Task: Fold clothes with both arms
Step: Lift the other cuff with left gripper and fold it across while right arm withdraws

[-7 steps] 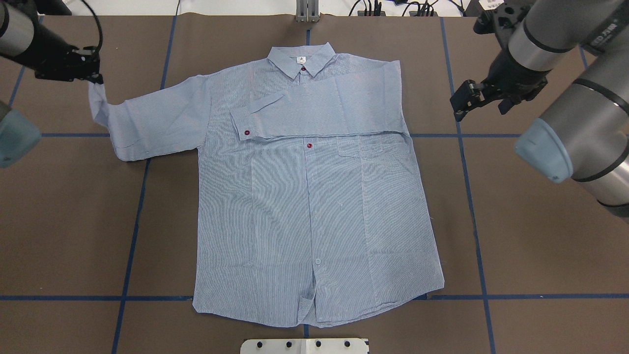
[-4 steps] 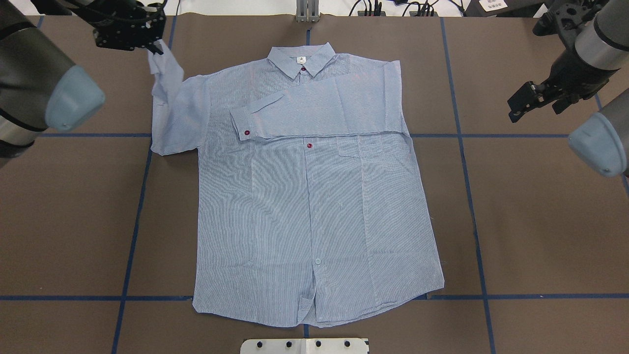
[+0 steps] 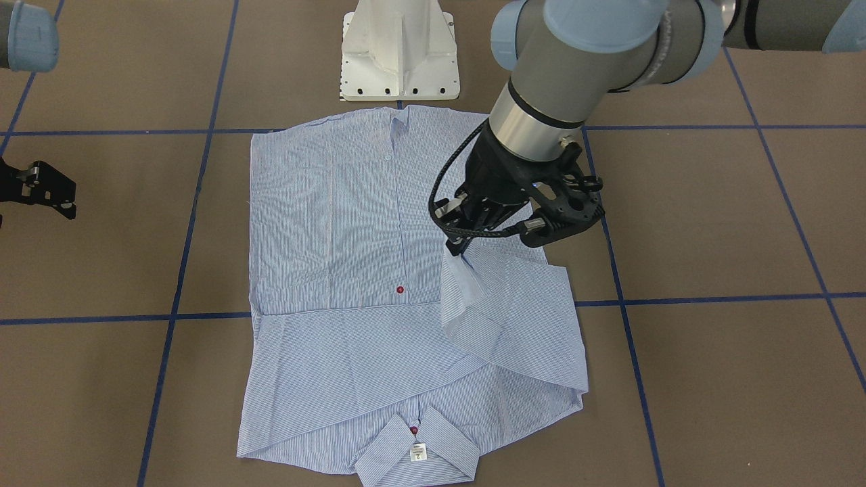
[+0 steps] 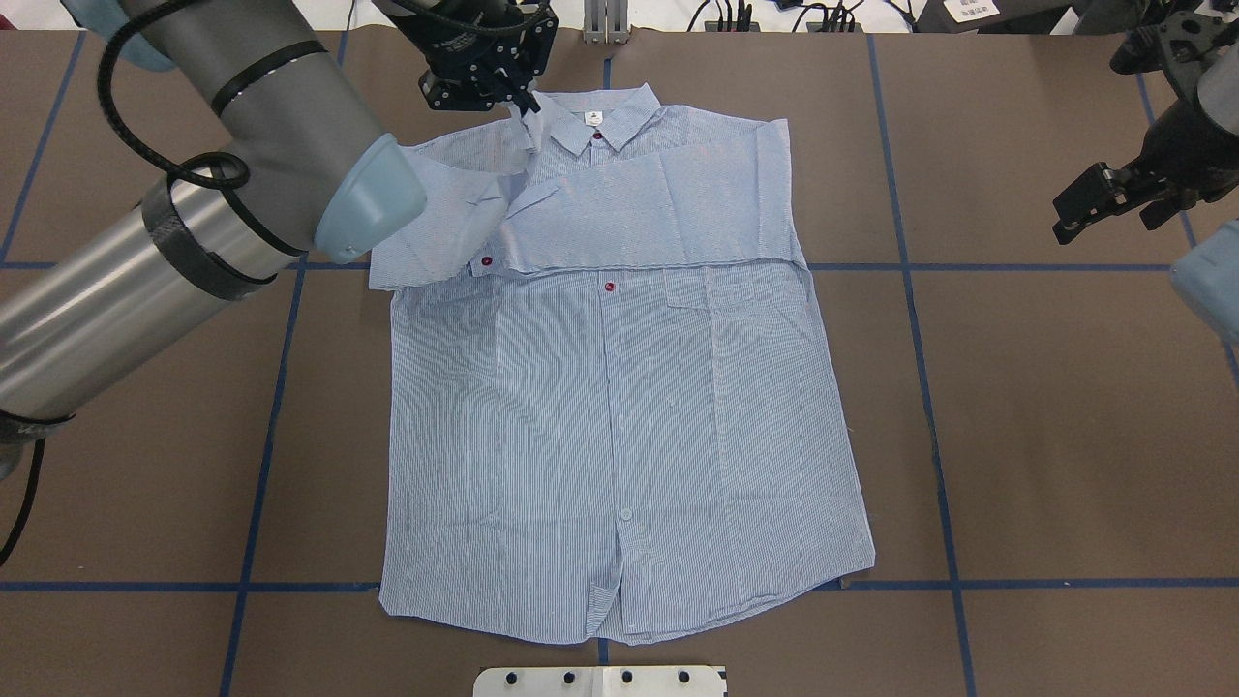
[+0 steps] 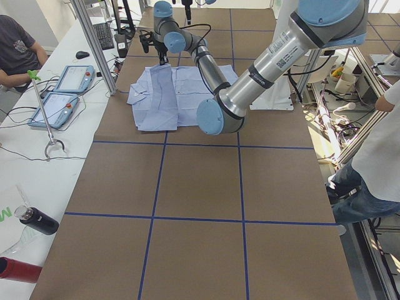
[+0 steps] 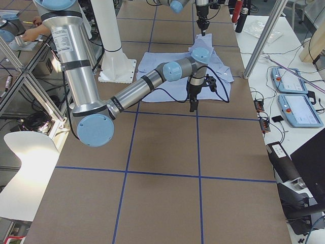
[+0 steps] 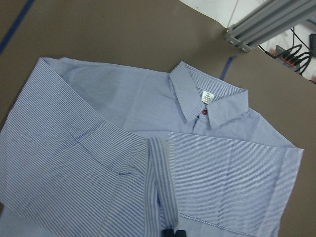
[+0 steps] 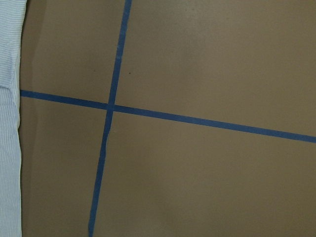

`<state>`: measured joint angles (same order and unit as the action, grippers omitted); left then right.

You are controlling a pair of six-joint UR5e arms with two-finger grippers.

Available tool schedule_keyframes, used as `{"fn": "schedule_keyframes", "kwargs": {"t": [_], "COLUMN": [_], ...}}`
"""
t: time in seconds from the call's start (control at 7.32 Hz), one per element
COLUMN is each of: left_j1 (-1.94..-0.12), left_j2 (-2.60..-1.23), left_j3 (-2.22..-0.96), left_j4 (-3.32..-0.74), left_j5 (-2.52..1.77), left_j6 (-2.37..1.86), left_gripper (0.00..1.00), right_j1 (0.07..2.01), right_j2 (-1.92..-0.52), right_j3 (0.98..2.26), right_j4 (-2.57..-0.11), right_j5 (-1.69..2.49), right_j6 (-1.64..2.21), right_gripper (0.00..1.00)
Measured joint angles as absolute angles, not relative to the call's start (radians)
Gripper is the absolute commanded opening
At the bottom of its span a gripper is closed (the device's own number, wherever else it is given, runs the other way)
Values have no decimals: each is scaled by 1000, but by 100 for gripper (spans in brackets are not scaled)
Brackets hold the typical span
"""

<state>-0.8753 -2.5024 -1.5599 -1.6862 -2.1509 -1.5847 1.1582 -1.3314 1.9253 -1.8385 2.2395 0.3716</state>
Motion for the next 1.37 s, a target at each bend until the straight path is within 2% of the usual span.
{"fn": "schedule_keyframes", "kwargs": {"t": [0.41,1.23,1.37], "left_j1": [-817,-606,-575], "left_j2": [-2536,-2546,-2548], "left_j3": [-1511,-1307,-1296], "left_j4": [-1776,-2046,-2066], "left_j5": [-2148,-1951,-1932], "left_j6": [-1673,-1827,-1829], "left_gripper": [0,0,51], "right_j1": [1174,1175,1175], "right_j2": [-1340,-1336,-1334], "right_j3": [1926,1922,1922], "right_j4": [-1838,-1838,-1838], "right_j5": [2240,2237,2237], "right_j6": [368,371,371], "right_gripper": [100,100,100]}}
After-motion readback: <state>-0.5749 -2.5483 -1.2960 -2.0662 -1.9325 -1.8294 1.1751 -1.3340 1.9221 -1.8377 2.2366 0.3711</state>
